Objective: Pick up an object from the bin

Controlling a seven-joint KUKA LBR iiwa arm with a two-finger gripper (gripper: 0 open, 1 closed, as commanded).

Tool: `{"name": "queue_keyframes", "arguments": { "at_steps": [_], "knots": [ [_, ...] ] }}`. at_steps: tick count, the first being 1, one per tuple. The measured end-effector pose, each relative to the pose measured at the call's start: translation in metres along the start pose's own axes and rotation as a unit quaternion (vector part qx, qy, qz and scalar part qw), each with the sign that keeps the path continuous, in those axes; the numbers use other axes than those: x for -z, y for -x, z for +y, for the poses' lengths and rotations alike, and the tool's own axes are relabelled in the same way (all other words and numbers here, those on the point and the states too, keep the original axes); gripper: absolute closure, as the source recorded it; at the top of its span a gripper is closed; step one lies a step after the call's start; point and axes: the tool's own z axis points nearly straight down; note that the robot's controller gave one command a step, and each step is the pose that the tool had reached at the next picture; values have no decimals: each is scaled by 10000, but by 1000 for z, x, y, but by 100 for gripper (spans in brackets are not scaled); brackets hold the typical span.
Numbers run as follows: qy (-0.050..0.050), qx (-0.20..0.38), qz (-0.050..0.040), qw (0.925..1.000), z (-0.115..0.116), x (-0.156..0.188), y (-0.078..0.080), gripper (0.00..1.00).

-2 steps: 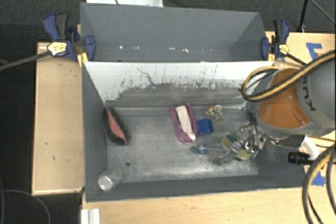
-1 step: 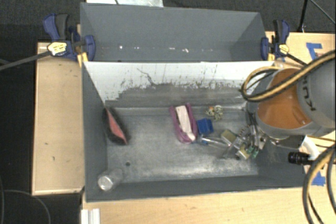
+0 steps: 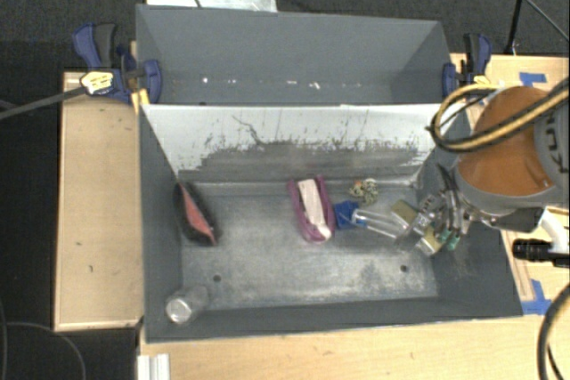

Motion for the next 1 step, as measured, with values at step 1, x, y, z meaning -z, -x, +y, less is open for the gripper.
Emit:
{"name": "queue_keyframes", "arguments": {
  "at_steps": [1],
  "knots": [
    [-3,58,3,10000,1,46,2,100]
  ]
}}
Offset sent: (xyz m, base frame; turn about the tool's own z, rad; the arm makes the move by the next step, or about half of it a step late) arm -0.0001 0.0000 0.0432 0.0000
